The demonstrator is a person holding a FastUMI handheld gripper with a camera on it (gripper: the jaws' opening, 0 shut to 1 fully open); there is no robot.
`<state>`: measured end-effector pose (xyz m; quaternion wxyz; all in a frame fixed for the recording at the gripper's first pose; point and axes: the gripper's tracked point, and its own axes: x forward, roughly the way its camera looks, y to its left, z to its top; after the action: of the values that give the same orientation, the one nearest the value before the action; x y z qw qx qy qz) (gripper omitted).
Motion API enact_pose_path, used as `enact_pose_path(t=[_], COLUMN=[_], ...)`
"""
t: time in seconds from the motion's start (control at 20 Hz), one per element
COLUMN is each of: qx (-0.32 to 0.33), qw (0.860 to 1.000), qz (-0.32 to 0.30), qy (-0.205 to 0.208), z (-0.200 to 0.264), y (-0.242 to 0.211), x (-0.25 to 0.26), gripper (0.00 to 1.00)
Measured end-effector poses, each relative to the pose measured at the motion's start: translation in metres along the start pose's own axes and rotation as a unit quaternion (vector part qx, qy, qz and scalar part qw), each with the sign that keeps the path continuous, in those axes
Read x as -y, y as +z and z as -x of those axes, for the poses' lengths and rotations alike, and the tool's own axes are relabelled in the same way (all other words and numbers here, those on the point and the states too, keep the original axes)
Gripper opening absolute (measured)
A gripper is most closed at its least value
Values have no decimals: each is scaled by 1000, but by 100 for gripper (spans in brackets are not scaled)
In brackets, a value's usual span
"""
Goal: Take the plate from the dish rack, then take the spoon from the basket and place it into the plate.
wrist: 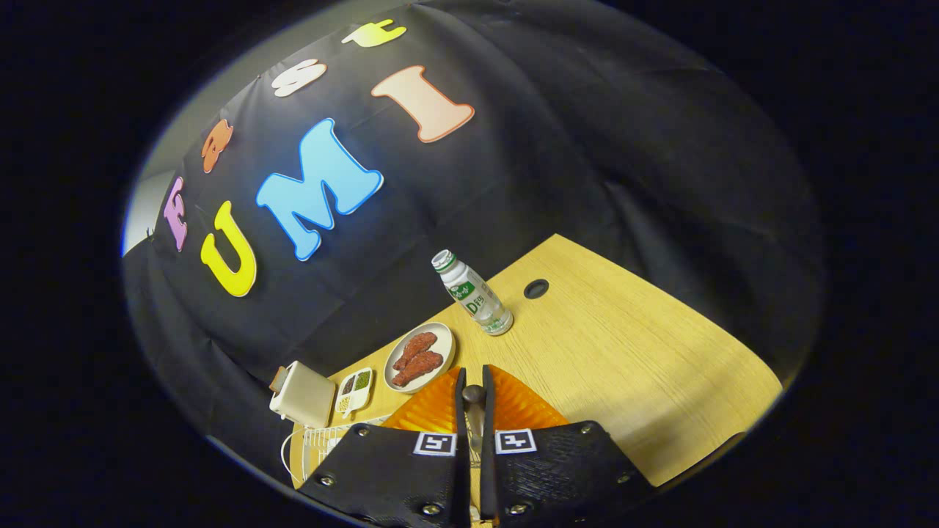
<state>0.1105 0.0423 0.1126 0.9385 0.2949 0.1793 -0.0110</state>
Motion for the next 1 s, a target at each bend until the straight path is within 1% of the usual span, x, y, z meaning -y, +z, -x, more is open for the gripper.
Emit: enact_pose_path(t=[0.25,0.5,0.7,0.85,1.0], qx=[36,49,40,19,2], qw=[998,992,985,979,969], qz=[43,88,118,138,173], qy=[34,70,117,148,174], z=[36,75,106,127,142], y=[32,36,14,-16,-48], x=[-40,-90,-138,-164,-184], gripper=[5,5,5,5,5])
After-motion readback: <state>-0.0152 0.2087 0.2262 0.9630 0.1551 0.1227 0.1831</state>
